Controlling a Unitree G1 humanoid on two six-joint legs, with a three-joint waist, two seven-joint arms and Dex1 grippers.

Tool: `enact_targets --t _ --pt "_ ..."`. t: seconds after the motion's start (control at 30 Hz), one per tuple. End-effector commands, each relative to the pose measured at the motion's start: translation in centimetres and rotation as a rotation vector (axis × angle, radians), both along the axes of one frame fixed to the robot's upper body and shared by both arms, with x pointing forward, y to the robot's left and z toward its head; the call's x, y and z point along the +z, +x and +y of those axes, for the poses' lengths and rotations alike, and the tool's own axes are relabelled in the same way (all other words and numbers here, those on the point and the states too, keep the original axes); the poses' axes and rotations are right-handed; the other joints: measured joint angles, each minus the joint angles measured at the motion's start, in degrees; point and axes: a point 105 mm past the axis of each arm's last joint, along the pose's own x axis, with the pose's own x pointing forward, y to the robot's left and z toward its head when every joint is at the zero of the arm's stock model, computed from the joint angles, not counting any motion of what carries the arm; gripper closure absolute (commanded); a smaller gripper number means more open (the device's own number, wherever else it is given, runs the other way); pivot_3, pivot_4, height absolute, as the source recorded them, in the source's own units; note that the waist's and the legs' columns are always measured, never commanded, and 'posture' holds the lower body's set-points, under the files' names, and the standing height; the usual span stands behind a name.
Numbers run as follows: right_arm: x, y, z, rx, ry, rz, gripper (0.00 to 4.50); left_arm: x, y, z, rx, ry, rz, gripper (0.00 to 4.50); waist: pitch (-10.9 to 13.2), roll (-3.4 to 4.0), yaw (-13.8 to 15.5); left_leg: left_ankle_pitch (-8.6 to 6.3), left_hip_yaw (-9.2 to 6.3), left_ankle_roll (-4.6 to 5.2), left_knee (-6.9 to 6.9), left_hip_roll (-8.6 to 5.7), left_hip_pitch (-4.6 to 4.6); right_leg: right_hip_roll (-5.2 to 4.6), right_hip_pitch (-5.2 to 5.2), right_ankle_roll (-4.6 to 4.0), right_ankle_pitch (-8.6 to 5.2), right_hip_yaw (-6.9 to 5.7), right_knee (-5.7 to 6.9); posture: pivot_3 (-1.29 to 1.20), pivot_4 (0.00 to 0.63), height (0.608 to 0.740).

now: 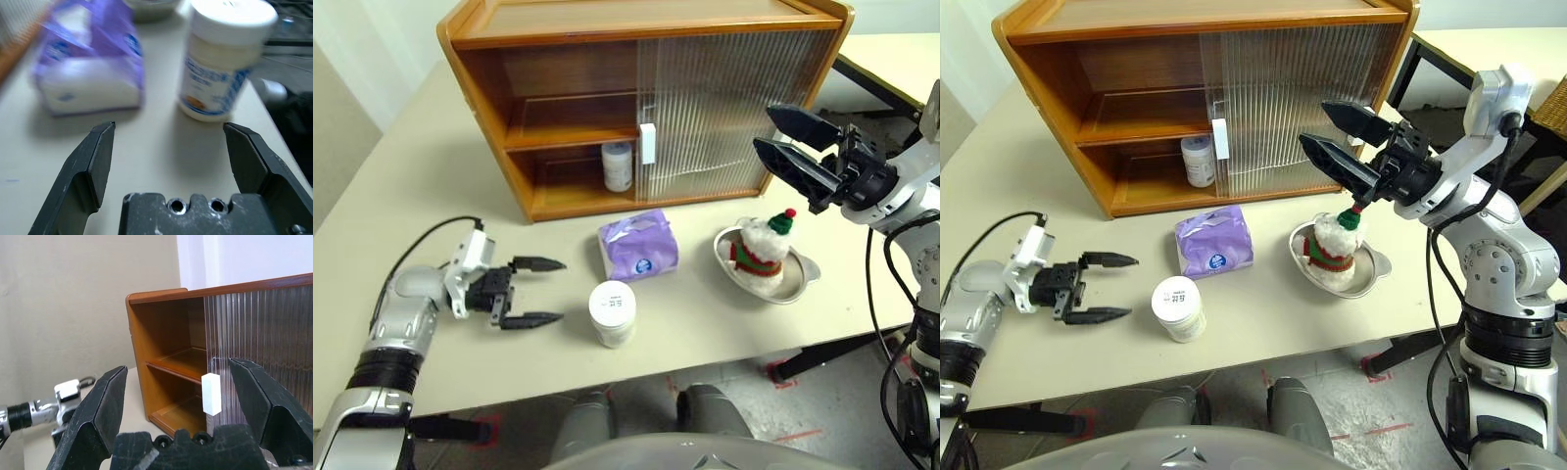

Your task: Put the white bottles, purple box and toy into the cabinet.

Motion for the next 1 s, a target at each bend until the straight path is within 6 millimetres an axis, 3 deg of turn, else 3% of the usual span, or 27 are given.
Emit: enact_targets --t 0.03,0.43,1.0 --pt "0.1 0.1 0.1 0.007 -0.012 0.001 0.0 -0.7 -0.6 -0.6 -0.061 0.024 -0.016 0.04 0.0 0.01 0.1 0.04 -0.01 0.07 0.02 0.01 -0.06 0.0 -0.05 -0.01 0.02 -0.02 0.02 -0.07 0.0 0.74" --pt "0.0 0.0 0.2 0.008 -0.013 0.003 0.0 0.0 -0.5 -4.3 -0.141 -0.067 0.002 0.04 0.0 0.04 -0.1 0.09 0.03 0.16 0.16 -0.02 -0.09 0.34 -0.01 0.1 0.11 -0.01 0.06 -0.09 0.0 0.74" --pt "0.0 -0.2 -0.2 -0.008 -0.029 0.007 0.0 -0.7 -1.2 -6.1 -0.189 -0.107 0.068 0.04 0.0 0.05 -0.4 0.13 0.08 0.22 0.7 -0.03 -0.13 0.45 0.09 0.2 0.13 0.05 0.19 -0.11 0.0 0.74"
